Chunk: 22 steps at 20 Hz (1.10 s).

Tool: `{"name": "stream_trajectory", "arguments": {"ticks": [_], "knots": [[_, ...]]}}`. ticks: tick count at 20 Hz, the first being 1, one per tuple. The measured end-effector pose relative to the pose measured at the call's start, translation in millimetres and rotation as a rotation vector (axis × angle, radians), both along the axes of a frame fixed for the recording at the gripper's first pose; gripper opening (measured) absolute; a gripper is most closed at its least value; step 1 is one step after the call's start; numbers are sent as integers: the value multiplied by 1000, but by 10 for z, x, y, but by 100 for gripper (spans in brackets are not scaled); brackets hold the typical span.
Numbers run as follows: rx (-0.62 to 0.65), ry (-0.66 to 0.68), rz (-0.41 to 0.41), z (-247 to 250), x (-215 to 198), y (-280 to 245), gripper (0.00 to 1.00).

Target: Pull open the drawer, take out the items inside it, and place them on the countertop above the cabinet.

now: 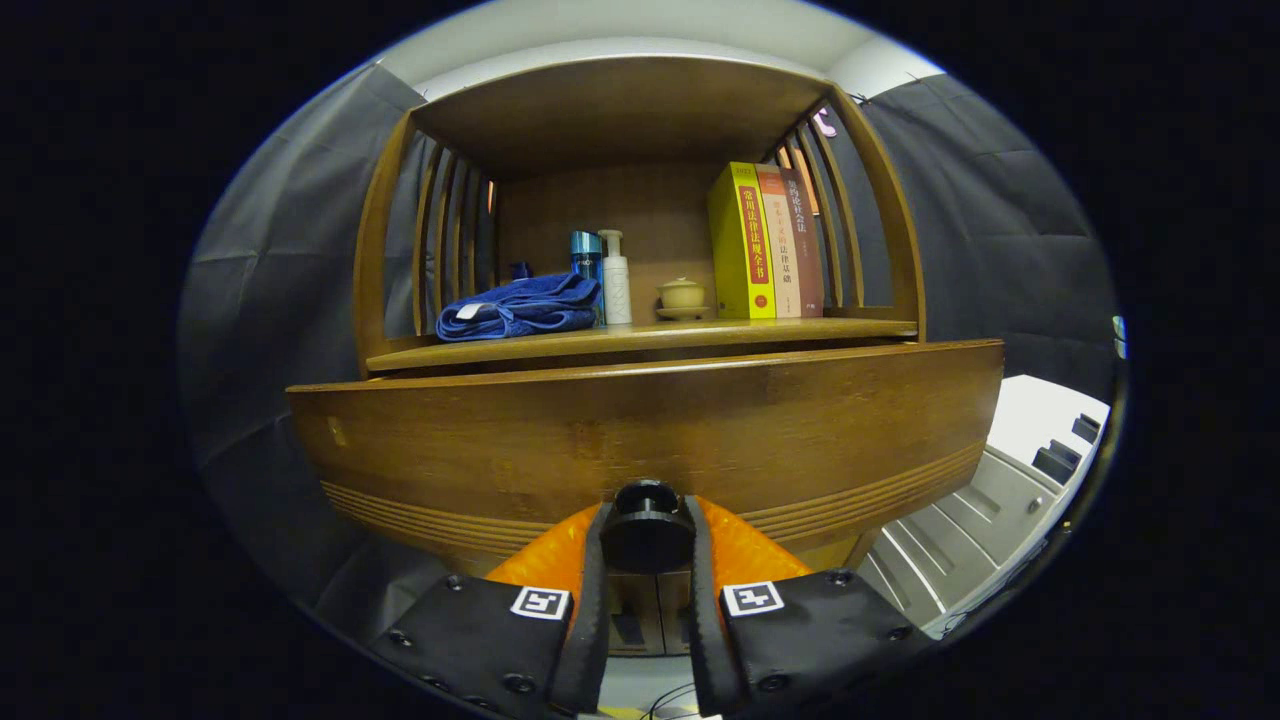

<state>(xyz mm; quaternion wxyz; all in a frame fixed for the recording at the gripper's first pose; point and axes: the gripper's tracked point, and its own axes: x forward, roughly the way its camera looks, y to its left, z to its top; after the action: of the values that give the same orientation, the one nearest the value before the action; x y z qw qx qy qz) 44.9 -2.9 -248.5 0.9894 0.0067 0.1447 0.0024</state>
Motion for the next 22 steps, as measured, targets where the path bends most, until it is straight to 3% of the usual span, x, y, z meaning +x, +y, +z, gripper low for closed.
{"name": "stream_trajectory", "arguments": {"ticks": [13,18,22], "knots": [[2,53,7,-73,-691,-29,42],[-7,36,7,-77,-688,-32,42],[-26,29,3,-83,-678,-36,51]]}}
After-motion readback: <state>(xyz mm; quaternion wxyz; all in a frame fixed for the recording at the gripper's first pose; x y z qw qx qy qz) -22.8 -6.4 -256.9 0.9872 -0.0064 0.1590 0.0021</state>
